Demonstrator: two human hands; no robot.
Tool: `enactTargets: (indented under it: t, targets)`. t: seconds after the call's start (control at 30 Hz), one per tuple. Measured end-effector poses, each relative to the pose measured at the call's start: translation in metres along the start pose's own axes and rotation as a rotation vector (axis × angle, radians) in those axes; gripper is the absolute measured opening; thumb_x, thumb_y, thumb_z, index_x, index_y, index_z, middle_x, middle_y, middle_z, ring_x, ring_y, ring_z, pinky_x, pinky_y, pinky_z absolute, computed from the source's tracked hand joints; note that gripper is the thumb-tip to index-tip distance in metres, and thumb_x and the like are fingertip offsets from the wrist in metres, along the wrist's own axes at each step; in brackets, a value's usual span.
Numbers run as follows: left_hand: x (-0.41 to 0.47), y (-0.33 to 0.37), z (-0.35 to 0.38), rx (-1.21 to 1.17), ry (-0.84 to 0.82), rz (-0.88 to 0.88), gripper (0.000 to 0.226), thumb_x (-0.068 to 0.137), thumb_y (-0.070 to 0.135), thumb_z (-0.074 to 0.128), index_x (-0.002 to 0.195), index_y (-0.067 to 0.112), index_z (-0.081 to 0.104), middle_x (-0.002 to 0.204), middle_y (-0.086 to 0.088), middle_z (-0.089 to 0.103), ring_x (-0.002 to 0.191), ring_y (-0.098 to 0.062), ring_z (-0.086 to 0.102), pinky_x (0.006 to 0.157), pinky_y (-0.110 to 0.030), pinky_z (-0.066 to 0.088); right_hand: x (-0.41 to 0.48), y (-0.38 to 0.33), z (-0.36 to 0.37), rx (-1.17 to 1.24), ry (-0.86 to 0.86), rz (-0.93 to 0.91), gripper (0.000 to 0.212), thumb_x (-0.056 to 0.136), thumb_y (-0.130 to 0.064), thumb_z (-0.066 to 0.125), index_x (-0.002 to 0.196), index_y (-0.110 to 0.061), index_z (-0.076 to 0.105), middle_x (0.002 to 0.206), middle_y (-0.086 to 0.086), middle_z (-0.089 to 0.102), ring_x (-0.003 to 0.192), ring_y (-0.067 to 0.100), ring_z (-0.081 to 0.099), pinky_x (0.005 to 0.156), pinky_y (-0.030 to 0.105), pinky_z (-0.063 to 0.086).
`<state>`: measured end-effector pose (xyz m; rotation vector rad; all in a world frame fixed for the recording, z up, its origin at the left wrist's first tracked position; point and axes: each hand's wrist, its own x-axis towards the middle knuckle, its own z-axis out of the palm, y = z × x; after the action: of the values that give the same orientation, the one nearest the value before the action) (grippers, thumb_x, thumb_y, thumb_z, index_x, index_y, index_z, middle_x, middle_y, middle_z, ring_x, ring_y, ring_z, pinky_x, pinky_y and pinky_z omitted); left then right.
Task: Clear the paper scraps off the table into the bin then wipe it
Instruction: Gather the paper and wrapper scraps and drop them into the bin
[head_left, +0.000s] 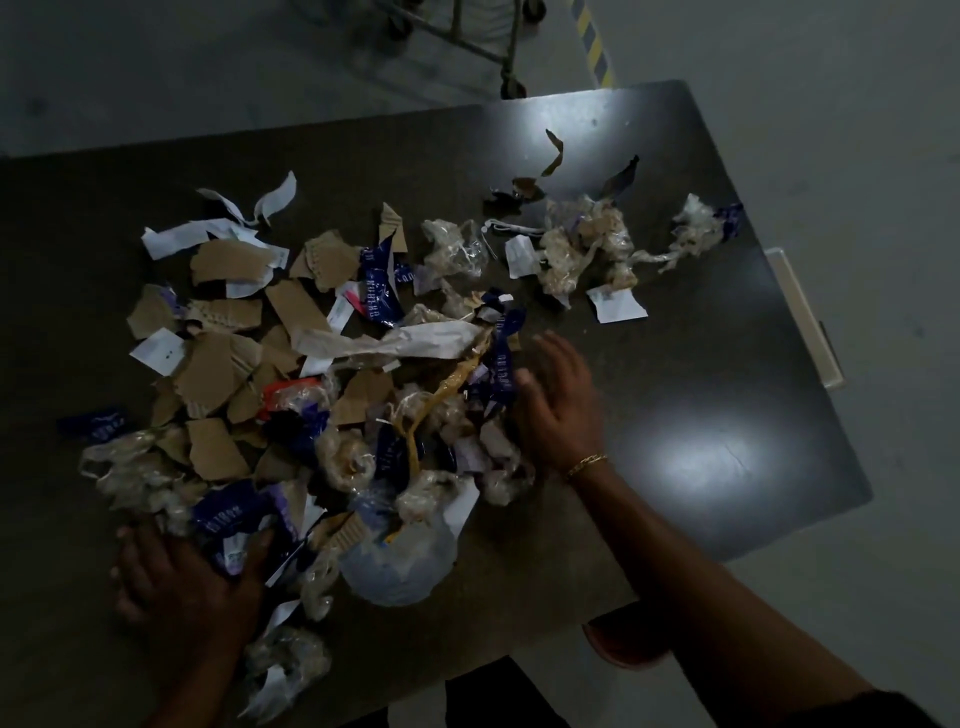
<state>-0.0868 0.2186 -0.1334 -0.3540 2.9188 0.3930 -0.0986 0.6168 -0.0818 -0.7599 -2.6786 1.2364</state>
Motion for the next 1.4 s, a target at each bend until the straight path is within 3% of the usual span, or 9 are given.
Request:
enactTargets:
  t: [0.1,0.27,0.4,0.53,0.7,0.93,1.2,1.27,1.4]
  targets:
    - [-0.003,-0.001,0.002,0.02,0.035,0.03,0.105,0.083,0.084,0.032,0.15,0.003,0.033,0.165,-0.022,0.025,0.153,-0.042,0.022,0.114,-0.067,0.025,0.058,0.026,-0.054,-0.082,0.246,-0.023,0.057,0.096,-0.054,0.054,0.137,-0.013,0.059,0.146,0.012,0.053,0.136,0.026,0.047,0.113,0.047,0.04]
    - [-0.006,-0.003,0.006,0.052,0.056,0.037,0.106,0.085,0.084,0.035,0.155,0.004,0.029,0.165,-0.023,0.023,0.15,-0.047,0.025,0.114,-0.066,0.026,0.161,0.056,-0.149,-0.19,0.475,0.081,0.067,0.089,-0.057,0.054,0.133,-0.007,0.06,0.142,0.018,0.052,0.133,0.031,0.049,0.106,0.027,0.034]
    - [-0.005,0.001,0.005,0.014,0.051,0.017,0.108,0.082,0.082,0.04,0.156,0.005,0.022,0.163,-0.026,0.024,0.148,-0.05,0.026,0.113,-0.071,0.026,0.216,0.081,-0.182,-0.299,0.312,0.217,0.077,0.087,-0.067,0.055,0.146,-0.018,0.051,0.157,0.013,0.037,0.146,0.03,0.035,0.117,0.035,0.029]
    - [-0.002,0.007,0.002,0.014,0.031,-0.054,0.113,0.077,0.085,0.035,0.158,0.009,0.018,0.165,-0.023,0.024,0.145,-0.053,0.029,0.11,-0.074,0.027,0.236,0.091,-0.171,-0.168,0.13,0.261,0.081,0.087,-0.069,0.056,0.149,-0.016,0.049,0.152,0.016,0.048,0.136,0.031,0.049,0.109,0.03,0.037]
    - [-0.004,0.006,0.0,0.029,-0.015,-0.026,0.115,0.08,0.094,0.02,0.158,0.01,0.017,0.164,-0.023,0.022,0.148,-0.048,0.025,0.111,-0.072,0.025,0.214,0.064,-0.113,-0.088,0.141,0.173,0.092,0.074,-0.075,0.05,0.139,-0.01,0.058,0.136,0.02,0.056,0.124,0.033,0.054,0.106,0.038,0.044]
    - [-0.002,0.004,-0.003,0.101,-0.044,-0.013,0.114,0.082,0.088,0.026,0.158,0.003,0.024,0.165,-0.021,0.022,0.154,-0.041,0.02,0.113,-0.068,0.026,0.148,0.019,-0.035,-0.019,0.048,0.022,0.067,0.088,-0.062,0.056,0.143,-0.024,0.053,0.15,0.008,0.045,0.141,0.023,0.037,0.117,0.045,0.036]
    - [-0.001,0.011,-0.012,0.089,-0.093,-0.009,0.124,0.081,0.093,0.015,0.151,-0.008,0.034,0.16,-0.03,0.032,0.151,-0.045,0.025,0.112,-0.068,0.027,0.08,-0.032,0.036,0.054,-0.021,-0.039,0.069,0.09,-0.064,0.053,0.148,-0.027,0.048,0.158,0.001,0.039,0.145,0.018,0.033,0.118,0.05,0.036]
    - [-0.001,0.013,-0.014,0.078,-0.105,-0.025,0.126,0.081,0.094,0.014,0.151,-0.009,0.034,0.159,-0.031,0.032,0.15,-0.046,0.026,0.11,-0.069,0.029,0.066,-0.041,0.046,0.051,-0.058,-0.077,0.067,0.093,-0.06,0.055,0.151,-0.029,0.043,0.161,-0.002,0.035,0.145,0.015,0.033,0.116,0.046,0.039]
    - [0.001,0.012,-0.014,0.087,-0.115,-0.025,0.128,0.08,0.095,0.014,0.151,-0.009,0.034,0.16,-0.029,0.031,0.15,-0.046,0.026,0.111,-0.069,0.028,0.061,-0.046,0.045,0.18,0.009,-0.099,0.059,0.098,-0.038,0.063,0.15,-0.021,0.04,0.162,-0.001,0.032,0.138,0.005,0.041,0.104,0.012,0.041]
